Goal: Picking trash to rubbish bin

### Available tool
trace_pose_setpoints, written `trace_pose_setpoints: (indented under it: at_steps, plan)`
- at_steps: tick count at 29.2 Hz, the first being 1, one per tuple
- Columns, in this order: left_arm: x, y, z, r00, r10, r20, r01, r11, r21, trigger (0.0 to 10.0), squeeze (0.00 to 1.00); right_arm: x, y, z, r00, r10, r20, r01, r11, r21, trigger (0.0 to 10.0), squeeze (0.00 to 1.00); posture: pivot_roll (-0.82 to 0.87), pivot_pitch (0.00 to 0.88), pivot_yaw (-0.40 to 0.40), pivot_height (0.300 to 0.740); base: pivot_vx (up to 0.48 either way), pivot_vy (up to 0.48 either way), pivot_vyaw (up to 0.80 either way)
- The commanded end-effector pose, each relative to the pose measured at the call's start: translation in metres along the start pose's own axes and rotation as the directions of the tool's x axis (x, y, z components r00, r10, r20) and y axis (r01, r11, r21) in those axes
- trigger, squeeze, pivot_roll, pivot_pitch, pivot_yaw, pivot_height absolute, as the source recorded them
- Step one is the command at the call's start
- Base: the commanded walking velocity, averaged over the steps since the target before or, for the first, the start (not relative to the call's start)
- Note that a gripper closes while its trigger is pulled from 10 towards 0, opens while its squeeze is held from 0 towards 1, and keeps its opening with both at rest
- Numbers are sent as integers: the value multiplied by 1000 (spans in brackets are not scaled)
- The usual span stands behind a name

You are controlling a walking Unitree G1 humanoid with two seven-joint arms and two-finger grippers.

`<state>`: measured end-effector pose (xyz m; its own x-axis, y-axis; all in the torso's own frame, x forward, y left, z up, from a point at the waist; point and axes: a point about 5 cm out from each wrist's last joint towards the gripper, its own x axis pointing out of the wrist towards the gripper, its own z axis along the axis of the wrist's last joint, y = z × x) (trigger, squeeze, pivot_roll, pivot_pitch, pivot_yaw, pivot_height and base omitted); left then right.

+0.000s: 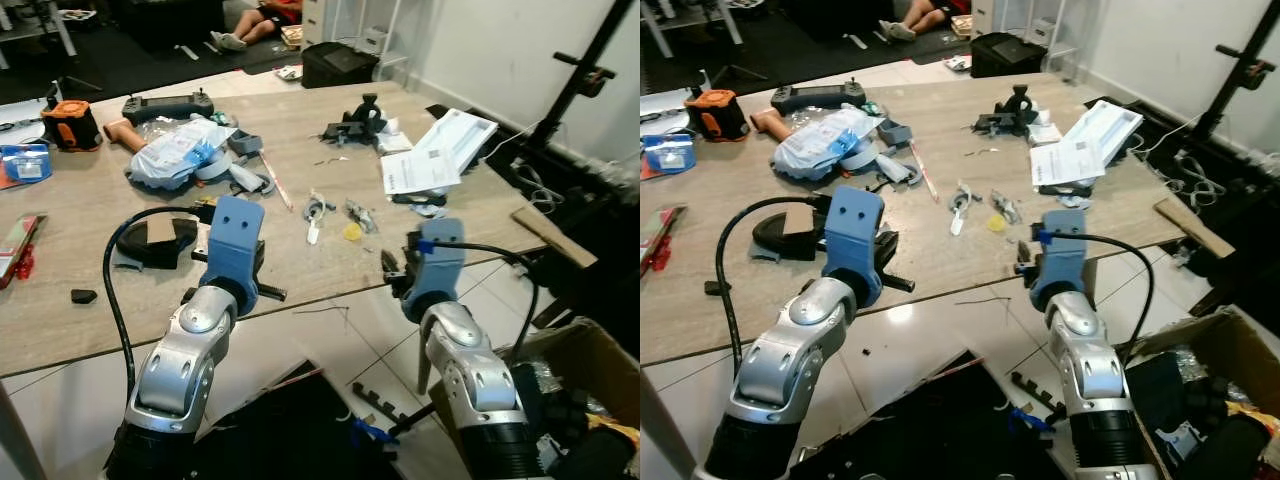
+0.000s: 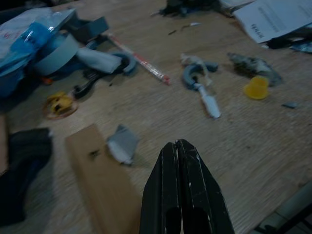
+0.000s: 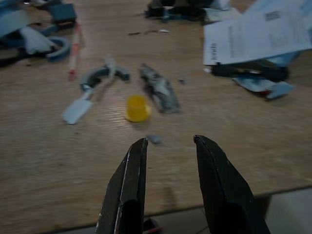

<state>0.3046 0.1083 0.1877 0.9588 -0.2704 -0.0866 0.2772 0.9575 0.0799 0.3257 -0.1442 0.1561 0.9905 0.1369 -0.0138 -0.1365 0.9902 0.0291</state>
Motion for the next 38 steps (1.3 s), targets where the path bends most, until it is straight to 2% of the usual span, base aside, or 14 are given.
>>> trace_pose_setpoints:
  at_steps: [1, 16, 22, 25, 28, 38]
  plan:
    - [-1, -1, -2, 1000, -3, 0, 3, 1000, 2, 10000, 0, 1, 5, 3, 1000, 22, 13, -22, 1000, 8, 10000, 0, 177, 110, 2, 740, 0, 0, 0]
    - [-1, -1, -3, 1000, -7, -4, 7, 1000, -3, 10000, 0, 0, 6, 1, 1000, 26, 14, -26, 1000, 11, 10000, 0, 177, 102, 5, 740, 0, 0, 0]
    - [0, 0, 5, 999, 8, 40, -7, 999, -34, 10000, 0, -1, 6, 2, 999, 21, 31, -22, 1000, 18, 10000, 0, 177, 102, 5, 740, 0, 0, 0]
    - [-1, 5, 23, 987, 38, 154, -24, 995, -93, 10000, 0, -1, 3, 25, 985, 8, 173, -19, 998, 65, 10000, 0, 175, 111, 9, 740, 144, 0, 0]
    - [-2, 8, 30, 979, 53, 195, -31, 993, -115, 10000, 0, -2, 3, 42, 966, 17, 259, -37, 997, 71, 10000, 0, 175, 111, 9, 740, 455, 0, 0]
    - [-2, 7, 28, 980, 44, 194, -22, 994, -111, 10000, 0, -2, 3, 46, 962, 25, 273, -45, 997, 64, 10000, 0, 173, 116, 10, 740, 480, 0, 0]
